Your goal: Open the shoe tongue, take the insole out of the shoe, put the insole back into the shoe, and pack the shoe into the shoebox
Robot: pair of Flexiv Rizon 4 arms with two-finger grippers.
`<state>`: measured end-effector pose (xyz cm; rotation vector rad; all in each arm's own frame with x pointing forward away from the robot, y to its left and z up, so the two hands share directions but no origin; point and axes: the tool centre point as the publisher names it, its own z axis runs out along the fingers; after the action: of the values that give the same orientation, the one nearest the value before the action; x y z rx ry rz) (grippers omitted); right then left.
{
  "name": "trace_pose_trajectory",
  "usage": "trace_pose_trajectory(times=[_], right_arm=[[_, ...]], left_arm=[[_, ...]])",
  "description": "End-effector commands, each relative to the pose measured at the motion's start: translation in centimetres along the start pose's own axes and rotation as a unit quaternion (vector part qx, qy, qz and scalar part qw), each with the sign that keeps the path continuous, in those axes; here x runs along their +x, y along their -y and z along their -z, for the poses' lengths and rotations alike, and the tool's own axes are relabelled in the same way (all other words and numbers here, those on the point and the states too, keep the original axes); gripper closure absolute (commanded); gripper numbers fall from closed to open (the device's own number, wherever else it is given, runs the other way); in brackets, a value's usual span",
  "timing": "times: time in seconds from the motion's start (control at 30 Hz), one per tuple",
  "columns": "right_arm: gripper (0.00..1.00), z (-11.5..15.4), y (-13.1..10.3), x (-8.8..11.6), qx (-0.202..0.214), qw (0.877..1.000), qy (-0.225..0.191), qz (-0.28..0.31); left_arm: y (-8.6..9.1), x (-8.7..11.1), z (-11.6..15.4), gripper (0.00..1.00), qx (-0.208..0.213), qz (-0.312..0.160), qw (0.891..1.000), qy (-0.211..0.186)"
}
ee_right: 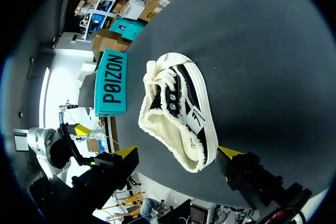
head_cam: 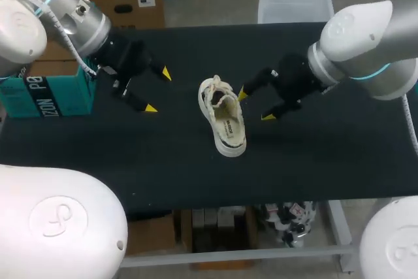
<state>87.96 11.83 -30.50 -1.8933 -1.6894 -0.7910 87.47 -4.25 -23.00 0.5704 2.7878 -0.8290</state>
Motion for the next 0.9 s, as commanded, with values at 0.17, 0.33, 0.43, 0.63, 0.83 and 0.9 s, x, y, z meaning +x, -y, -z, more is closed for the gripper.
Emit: trace_pose_trajectory(times=[0.17,0.33,0.43,0.63,0.83,0.9], right_arm=[[0.0,1.1,-0.3,0.1,0.288,0.956,-0.023,0.038],[0.0,1.1,-0.3,0.1,0.288,0.956,-0.023,0.038],[0.0,0.8,-0.8,-0.6,0.283,0.957,-0.006,0.056],[0.0,3.2,-1.1,-1.7,0.264,0.954,-0.001,0.144],[0.0,5.2,-1.7,-2.4,0.244,0.948,0.018,0.206],[0.0,5.6,-1.9,-2.6,0.233,0.947,0.028,0.22]], left_arm=[[1.4,0.5,0.4,0.0,-0.039,0.002,0.999,0.004],[1.4,0.5,0.4,0.0,-0.039,0.002,0.999,0.004],[1.7,-0.1,-0.2,0.0,0.004,0.103,0.995,0.007],[2.3,-0.2,-1.8,0.0,0.006,0.245,0.97,0.003],[3.6,-0.5,-3.0,0.0,-0.04,0.328,0.944,0.006],[3.7,-0.7,-3.4,0.0,-0.039,0.35,0.936,-0.011]])
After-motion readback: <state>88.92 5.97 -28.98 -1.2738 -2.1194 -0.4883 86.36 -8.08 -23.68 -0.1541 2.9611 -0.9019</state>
